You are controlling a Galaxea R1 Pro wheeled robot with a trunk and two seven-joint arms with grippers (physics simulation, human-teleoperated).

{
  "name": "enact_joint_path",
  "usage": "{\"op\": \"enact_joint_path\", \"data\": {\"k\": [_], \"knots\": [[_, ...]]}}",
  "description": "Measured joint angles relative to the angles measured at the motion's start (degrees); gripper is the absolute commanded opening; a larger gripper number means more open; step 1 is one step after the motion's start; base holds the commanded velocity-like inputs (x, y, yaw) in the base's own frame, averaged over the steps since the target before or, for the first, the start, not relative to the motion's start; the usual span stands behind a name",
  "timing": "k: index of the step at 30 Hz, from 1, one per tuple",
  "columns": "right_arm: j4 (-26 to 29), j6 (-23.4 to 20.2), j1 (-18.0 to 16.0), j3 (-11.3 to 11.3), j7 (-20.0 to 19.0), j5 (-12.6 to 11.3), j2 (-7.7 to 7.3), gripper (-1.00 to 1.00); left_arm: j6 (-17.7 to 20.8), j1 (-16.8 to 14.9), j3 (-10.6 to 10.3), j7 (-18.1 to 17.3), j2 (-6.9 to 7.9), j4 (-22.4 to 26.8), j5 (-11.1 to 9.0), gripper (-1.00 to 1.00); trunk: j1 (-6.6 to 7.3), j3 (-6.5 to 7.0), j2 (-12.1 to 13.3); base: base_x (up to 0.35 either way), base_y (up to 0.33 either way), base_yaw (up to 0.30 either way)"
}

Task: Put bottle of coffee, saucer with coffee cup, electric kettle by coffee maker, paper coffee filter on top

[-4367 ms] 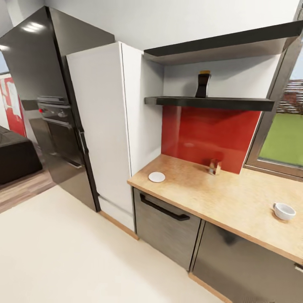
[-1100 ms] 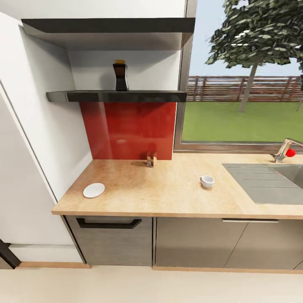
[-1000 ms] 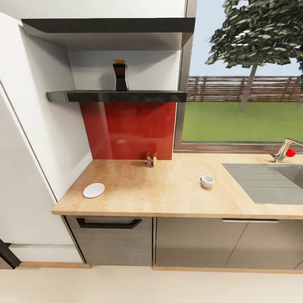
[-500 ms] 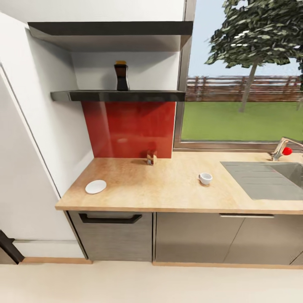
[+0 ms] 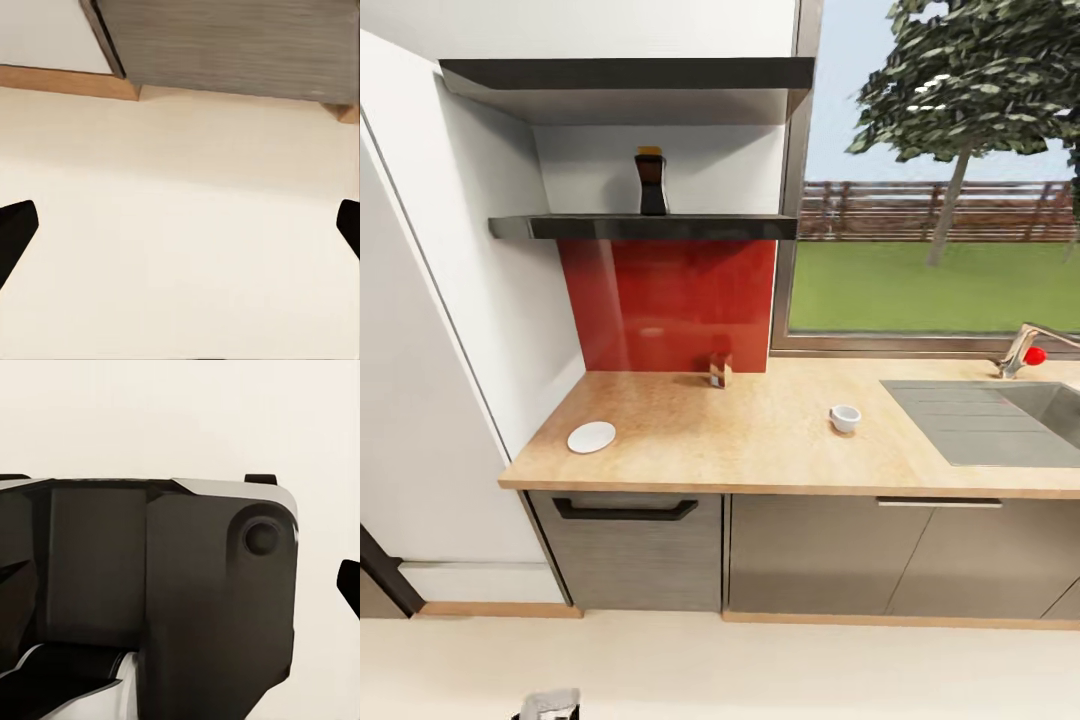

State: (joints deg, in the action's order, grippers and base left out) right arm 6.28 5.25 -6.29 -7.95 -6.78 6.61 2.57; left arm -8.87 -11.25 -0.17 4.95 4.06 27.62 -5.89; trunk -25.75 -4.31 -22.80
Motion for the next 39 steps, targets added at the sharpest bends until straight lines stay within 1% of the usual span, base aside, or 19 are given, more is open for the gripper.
{"op": "enact_joint_path", "data": {"k": [3,7,9,11,15,17,18,21,24,25,28,29,30,31,33,34,35,37,39], "knots": [[0.04,0.01,0.0,-0.04,0.0,0.0,-0.12,1.0,0.0,-2.05,-0.04,-0.2,-0.07,2.98,0.65,1.0,0.0,0.0,0.0,-0.002,0.0,0.0],[0.07,0.02,0.0,-0.06,0.0,0.0,-0.17,1.0,0.08,-5.0,-0.52,-2.21,-0.11,7.31,1.25,1.0,0.0,0.0,0.0,0.0,0.0,0.0],[0.07,0.02,0.0,-0.07,0.03,0.0,-0.14,1.0,0.18,-6.25,-1.1,-4.3,-0.13,9.22,1.38,1.0,0.0,0.0,0.0,0.0,0.0,0.0],[0.07,0.02,0.0,-0.06,0.06,0.0,-0.13,1.0,0.39,-7.77,-1.69,-7.55,-0.18,11.52,1.46,1.0,0.0,0.0,0.0,0.0,0.0,0.0],[0.09,0.02,0.0,-0.03,0.06,0.0,-0.12,1.0,0.66,-9.58,-2.06,-12.05,-0.5,15.04,1.49,1.0,0.0,0.0,0.0,0.0,0.0,0.0],[0.09,0.02,0.0,0.0,0.05,0.0,-0.12,1.0,0.89,-10.23,-2.16,-14.39,-0.77,17.7,1.45,1.0,0.0,0.0,0.0,0.0,0.0,0.0],[0.08,0.02,0.0,0.01,0.04,0.0,-0.12,1.0,1.14,-10.45,-2.2,-16.01,-0.98,19.93,1.43,1.0,0.0,0.0,0.0,0.0,0.0,0.0],[0.1,0.02,0.0,0.01,0.04,0.0,-0.12,1.0,2.97,-10.6,-2.23,-18.71,-1.14,24.03,1.43,1.0,0.0,0.0,0.0,0.0,0.0,0.0],[0.11,0.03,0.0,0.02,0.06,0.0,-0.12,1.0,7.96,-10.66,-2.41,-22.87,-1.2,28.41,1.42,1.0,0.0,0.0,0.0,0.0,0.0,0.0],[0.13,0.02,0.0,0.02,0.06,0.01,-0.12,1.0,11.18,-10.68,-3.25,-26.86,-1.21,31.82,1.38,1.0,0.01,0.0,0.0,0.0,0.0,0.0],[0.1,0.02,0.0,0.02,0.07,0.01,-0.12,1.0,15.08,-10.68,-4.14,-30.93,-1.18,37.34,1.36,1.0,0.01,0.0,0.0,0.0,0.0,0.0],[0.11,0.02,0.0,0.02,0.06,0.01,-0.12,1.0,18.63,-10.69,-4.32,-32.77,-1.19,40.75,1.2,1.0,0.01,0.0,0.0,0.0,0.0,0.0],[0.09,0.02,0.0,0.02,0.05,0.0,-0.12,1.0,23.26,-10.76,-4.44,-34.92,-1.23,45.23,1.05,1.0,0.01,0.01,0.0,0.0,0.0,0.0],[0.11,0.02,0.0,0.0,0.07,0.0,-0.12,1.0,26.43,-11.36,-4.48,-36.3,-1.36,48.73,0.95,1.0,0.01,0.01,0.0,0.0,0.0,0.0],[0.14,0.02,0.0,-0.04,0.07,0.0,-0.12,1.0,29.73,-12.8,-4.51,-37.43,-1.51,52.32,0.87,1.0,0.01,0.0,0.0,0.0,0.0,0.0],[0.14,0.02,0.0,-0.05,0.05,0.0,-0.12,1.0,30.49,-13.28,-4.51,-37.6,-1.54,53.01,0.86,1.0,0.01,0.0,0.0,0.0,0.0,0.0],[0.15,0.02,0.0,-0.06,0.04,0.0,-0.12,1.0,31.91,-14.35,-4.52,-37.83,-1.6,54.03,0.77,1.0,0.0,0.0,0.0,0.0,0.0,0.0],[0.16,0.02,0.0,-0.04,0.01,0.03,-0.12,1.0,35.73,-18.08,-4.52,-38.13,-1.92,55.41,0.7,1.0,0.0,0.01,0.0,0.0,0.0,0.0],[0.16,0.02,0.0,0.02,0.01,0.07,-0.12,1.0,39.74,-23.02,-4.52,-38.21,-2.86,55.88,0.68,1.0,0.0,0.01,0.0,0.0,0.0,0.0]]}}
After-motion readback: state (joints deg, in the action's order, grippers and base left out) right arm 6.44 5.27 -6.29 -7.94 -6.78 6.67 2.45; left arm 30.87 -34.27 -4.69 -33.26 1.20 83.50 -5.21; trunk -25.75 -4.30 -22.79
